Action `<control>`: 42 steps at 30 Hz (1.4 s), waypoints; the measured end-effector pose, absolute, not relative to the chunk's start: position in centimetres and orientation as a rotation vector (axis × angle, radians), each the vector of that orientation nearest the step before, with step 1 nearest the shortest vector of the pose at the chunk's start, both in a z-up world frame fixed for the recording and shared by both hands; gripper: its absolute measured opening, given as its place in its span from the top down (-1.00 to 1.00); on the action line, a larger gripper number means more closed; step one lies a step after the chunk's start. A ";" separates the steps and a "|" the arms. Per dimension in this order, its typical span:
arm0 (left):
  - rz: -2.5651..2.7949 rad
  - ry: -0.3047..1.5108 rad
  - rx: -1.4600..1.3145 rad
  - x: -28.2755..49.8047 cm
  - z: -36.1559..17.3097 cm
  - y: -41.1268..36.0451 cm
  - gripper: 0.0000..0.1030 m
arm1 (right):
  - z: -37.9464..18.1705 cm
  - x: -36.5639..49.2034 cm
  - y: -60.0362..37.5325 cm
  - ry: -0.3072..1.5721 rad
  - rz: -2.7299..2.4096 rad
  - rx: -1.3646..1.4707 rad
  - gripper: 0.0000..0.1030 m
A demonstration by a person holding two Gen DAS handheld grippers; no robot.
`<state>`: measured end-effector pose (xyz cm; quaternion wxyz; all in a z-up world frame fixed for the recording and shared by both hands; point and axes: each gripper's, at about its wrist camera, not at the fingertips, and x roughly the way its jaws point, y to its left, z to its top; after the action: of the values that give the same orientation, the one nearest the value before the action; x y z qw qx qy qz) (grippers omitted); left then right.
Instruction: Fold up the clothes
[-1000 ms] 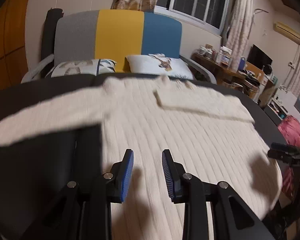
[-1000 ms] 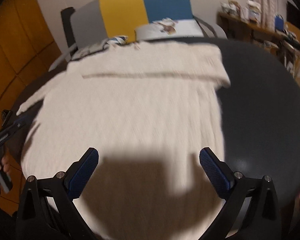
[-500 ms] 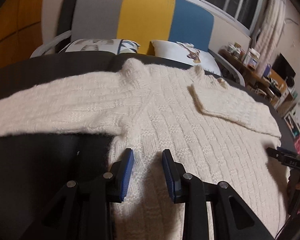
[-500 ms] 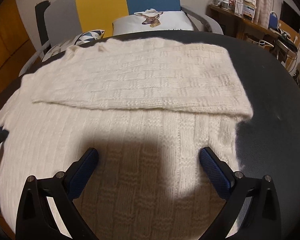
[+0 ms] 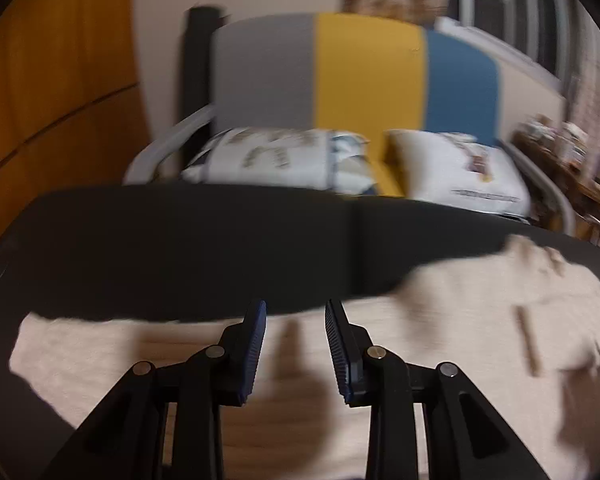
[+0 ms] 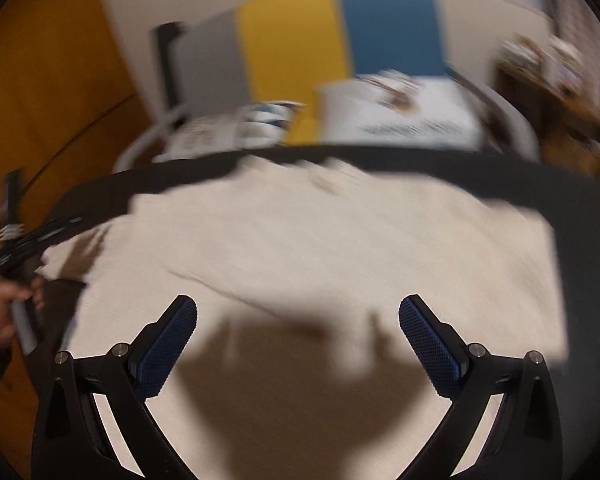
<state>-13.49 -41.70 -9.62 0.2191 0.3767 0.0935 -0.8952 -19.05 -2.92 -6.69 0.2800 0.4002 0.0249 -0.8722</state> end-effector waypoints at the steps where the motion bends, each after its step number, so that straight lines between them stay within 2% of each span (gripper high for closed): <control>1: -2.444 0.265 1.045 -13.0 -10.1 -42.4 0.40 | -6.9 -19.4 -5.1 0.108 -2.305 1.055 -1.00; 5: -2.351 0.334 1.046 -10.2 -12.2 -44.6 0.40 | -8.6 -21.0 -13.7 0.309 -2.185 1.001 -1.00; 8: -2.306 0.435 1.048 -8.3 -13.4 -45.8 0.36 | -9.4 -23.2 -18.3 0.380 -2.159 1.005 -1.00; 11: -2.279 0.544 1.012 -6.6 -13.8 -46.9 0.34 | -11.1 -25.2 -21.4 0.461 -2.163 1.096 -0.99; 13: -2.252 0.553 1.007 -5.7 -13.9 -46.8 0.33 | -13.1 -26.6 -22.7 0.518 -2.185 1.189 -0.99; 18: -2.218 0.562 1.027 -3.9 -14.0 -46.4 0.33 | -13.8 -27.4 -22.7 0.435 -2.224 1.207 -1.00; 21: -2.218 0.642 1.011 -4.1 -12.6 -46.5 0.32 | -13.3 -27.3 -22.6 0.428 -2.222 1.201 -1.00; 27: -2.474 0.686 0.974 -8.3 -9.5 -43.1 0.32 | -7.9 -26.9 -16.8 0.197 -2.202 1.100 -0.99; 30: -2.686 0.645 1.025 -12.4 -8.6 -39.4 0.32 | -6.9 -27.6 -10.3 0.042 -2.172 1.090 -0.99; 34: -2.923 0.482 1.125 -19.7 -7.9 -33.8 0.32 | -7.2 -30.0 -4.2 -0.036 -2.132 1.123 -0.99; 40: -2.928 0.091 1.321 -28.2 -10.0 -26.8 0.32 | -8.0 -32.2 -4.3 0.032 -2.056 1.130 -0.99; 42: -2.873 0.065 1.398 -30.0 -11.6 -26.4 0.34 | -8.6 -33.1 -5.0 0.043 -2.037 1.142 -0.99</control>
<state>-29.96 -26.37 -11.58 -0.0270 0.4374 0.0204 -0.8986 -33.10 -4.99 -8.57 0.3919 0.4498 0.0171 -0.8024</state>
